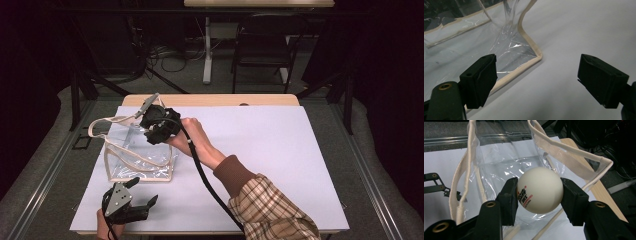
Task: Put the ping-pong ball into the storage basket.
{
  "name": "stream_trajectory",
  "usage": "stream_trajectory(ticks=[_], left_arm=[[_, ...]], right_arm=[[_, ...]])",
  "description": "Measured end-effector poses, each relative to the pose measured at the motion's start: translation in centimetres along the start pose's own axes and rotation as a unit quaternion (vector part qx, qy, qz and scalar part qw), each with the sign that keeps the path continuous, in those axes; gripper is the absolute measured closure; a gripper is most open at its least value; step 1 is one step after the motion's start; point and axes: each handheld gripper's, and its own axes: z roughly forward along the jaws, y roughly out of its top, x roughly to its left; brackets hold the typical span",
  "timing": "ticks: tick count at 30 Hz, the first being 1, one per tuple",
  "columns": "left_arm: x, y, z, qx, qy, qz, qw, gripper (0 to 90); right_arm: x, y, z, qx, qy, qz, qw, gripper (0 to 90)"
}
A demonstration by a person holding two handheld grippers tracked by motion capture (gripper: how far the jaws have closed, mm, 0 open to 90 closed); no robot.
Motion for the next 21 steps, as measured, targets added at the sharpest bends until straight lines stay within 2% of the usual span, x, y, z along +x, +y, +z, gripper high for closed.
stream_trajectory(ticks=[12,21], left_arm=[[0.0,0.0,0.0,0.000,0.000,0.001,1.0000,16.2],[0.0,0.0,0.0,0.000,0.000,0.001,1.0000,16.2]], right_arm=[[0.4,-0.2,0.6,0.012,0.008,-0.005,0.9999,50.8],[0.9,-0.4,1.4,0.031,0.017,-0.008,0.9993,50.7]])
